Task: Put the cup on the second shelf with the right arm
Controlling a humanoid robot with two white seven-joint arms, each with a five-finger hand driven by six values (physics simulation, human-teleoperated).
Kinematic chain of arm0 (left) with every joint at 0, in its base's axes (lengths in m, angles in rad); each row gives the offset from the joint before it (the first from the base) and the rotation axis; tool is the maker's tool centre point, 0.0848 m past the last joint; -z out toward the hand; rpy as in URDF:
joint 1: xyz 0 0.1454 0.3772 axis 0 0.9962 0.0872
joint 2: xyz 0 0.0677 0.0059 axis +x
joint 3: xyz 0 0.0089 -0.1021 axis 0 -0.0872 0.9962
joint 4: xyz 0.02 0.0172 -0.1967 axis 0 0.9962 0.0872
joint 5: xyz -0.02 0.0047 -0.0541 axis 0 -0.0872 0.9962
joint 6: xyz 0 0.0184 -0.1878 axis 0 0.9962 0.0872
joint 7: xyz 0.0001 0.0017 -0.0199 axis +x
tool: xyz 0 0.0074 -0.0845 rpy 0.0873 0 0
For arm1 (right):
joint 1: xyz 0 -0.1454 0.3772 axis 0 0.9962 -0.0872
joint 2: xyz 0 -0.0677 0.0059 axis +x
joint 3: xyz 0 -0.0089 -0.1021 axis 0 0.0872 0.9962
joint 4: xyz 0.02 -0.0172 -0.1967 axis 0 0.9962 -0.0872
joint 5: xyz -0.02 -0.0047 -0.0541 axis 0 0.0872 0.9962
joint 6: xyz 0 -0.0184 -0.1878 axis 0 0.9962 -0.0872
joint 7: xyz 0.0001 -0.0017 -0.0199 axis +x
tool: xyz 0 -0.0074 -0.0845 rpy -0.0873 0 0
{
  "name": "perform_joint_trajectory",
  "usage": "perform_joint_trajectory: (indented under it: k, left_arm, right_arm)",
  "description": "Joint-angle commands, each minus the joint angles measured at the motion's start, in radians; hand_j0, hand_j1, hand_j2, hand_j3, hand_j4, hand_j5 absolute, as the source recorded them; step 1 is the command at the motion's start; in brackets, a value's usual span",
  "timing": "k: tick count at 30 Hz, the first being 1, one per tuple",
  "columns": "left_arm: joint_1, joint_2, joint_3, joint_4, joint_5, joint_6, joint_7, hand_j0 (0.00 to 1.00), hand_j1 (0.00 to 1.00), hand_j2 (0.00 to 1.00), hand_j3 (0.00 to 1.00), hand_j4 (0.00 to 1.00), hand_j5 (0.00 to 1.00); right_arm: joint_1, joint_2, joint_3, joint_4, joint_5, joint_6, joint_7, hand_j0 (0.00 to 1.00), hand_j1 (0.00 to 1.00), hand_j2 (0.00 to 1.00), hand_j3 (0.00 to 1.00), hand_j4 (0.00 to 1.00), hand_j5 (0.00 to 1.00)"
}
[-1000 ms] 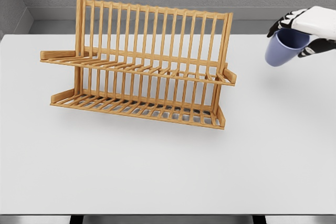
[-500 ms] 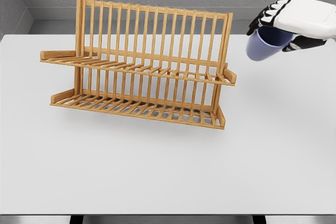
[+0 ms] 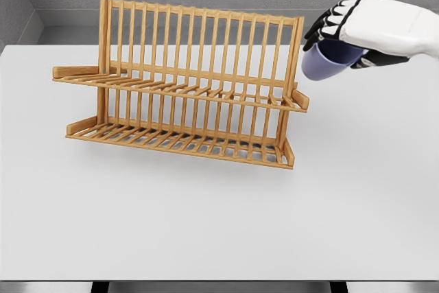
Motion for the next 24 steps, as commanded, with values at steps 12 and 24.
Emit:
perform_joint_trajectory:
  k: [12, 24]
  left_arm:
    - [0.0, 0.0, 0.0, 0.0, 0.0, 0.0, -0.001, 1.0, 1.0, 1.0, 1.0, 1.0, 1.0]
    - [0.0, 0.0, 0.0, 0.0, 0.0, 0.0, 0.0, 1.0, 1.0, 1.0, 1.0, 1.0, 1.0]
  right_arm:
    - [-0.02, 0.138, 0.039, -0.001, -0.004, -0.01, -0.001, 0.7, 0.7, 0.7, 0.7, 0.7, 0.7]
    - [-0.011, 0.184, 0.05, 0.004, 0.016, 0.0, -0.001, 0.71, 0.71, 0.71, 0.71, 0.71, 0.71]
